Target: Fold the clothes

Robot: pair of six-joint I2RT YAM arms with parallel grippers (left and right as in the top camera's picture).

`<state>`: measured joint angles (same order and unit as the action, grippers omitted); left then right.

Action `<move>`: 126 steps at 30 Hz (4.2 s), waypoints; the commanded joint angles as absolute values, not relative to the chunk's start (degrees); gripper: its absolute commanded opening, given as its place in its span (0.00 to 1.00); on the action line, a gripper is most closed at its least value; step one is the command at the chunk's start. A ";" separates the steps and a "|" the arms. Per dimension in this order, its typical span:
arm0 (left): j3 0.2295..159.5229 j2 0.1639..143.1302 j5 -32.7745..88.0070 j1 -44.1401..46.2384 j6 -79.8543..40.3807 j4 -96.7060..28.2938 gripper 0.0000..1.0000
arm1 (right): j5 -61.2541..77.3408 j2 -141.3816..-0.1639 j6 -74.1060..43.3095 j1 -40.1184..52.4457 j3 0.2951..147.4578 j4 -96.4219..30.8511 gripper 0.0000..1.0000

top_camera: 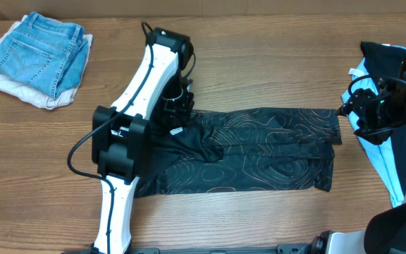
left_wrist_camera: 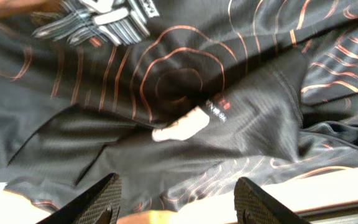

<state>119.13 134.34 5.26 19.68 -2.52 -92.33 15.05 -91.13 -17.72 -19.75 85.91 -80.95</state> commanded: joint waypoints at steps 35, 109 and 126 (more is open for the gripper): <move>111.13 133.40 10.07 19.55 2.57 -89.30 0.04 | 15.55 -90.06 -16.45 -19.84 86.08 -79.83 0.71; 98.43 120.75 8.40 17.85 -11.77 -82.08 0.22 | 20.69 -90.13 -25.06 6.98 78.15 -68.90 0.69; 84.16 120.75 12.32 15.03 -12.49 -73.14 0.19 | 20.71 -90.13 -25.76 7.44 76.44 -66.41 0.69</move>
